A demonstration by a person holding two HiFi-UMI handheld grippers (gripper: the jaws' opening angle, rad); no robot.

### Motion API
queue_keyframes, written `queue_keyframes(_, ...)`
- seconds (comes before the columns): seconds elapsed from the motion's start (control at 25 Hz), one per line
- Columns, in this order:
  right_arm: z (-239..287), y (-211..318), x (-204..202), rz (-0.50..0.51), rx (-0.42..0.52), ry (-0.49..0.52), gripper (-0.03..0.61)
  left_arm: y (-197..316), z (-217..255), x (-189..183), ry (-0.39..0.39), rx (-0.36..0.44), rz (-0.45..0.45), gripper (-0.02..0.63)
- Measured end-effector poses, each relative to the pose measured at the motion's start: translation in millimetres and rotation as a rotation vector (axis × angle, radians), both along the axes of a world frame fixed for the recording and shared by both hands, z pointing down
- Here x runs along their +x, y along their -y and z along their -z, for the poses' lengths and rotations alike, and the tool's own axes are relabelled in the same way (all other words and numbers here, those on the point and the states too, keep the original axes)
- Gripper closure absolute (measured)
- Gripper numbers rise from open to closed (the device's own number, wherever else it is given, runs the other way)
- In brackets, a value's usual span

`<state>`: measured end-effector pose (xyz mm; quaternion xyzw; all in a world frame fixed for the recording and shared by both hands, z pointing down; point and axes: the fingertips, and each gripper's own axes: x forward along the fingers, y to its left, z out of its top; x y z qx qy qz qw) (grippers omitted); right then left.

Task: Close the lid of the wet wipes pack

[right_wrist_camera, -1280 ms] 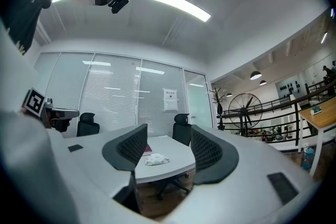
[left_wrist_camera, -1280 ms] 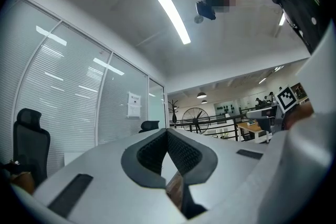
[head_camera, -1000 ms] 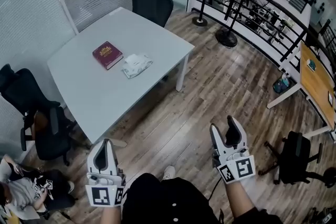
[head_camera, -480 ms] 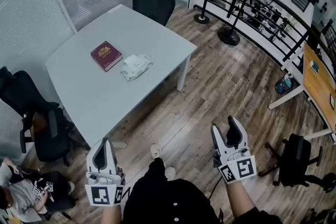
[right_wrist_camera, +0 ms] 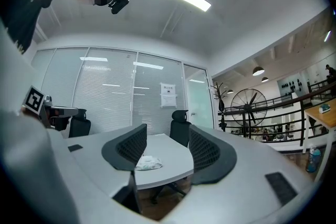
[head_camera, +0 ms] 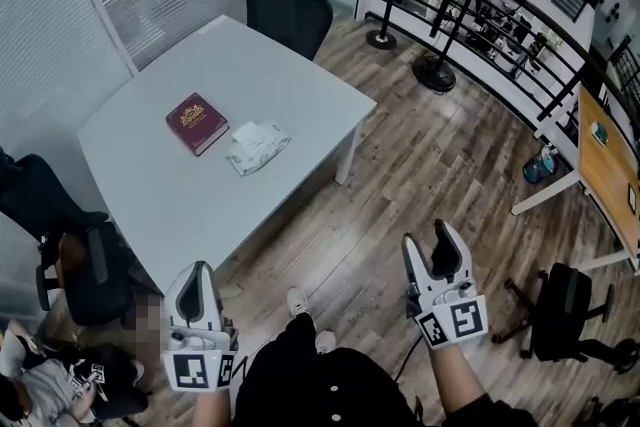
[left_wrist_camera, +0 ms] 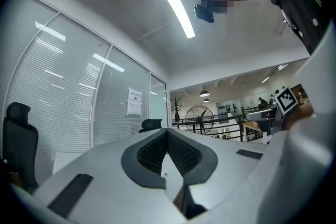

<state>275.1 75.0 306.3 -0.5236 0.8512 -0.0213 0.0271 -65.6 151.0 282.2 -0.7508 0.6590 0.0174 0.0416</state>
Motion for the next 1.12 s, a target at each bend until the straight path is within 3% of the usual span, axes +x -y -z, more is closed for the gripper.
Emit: queue_keyframes(1.12,18,129,-40,-0.074,0.047,-0.009,0.311,151,7,-44,-0.015,0.051,-0.079,0.598)
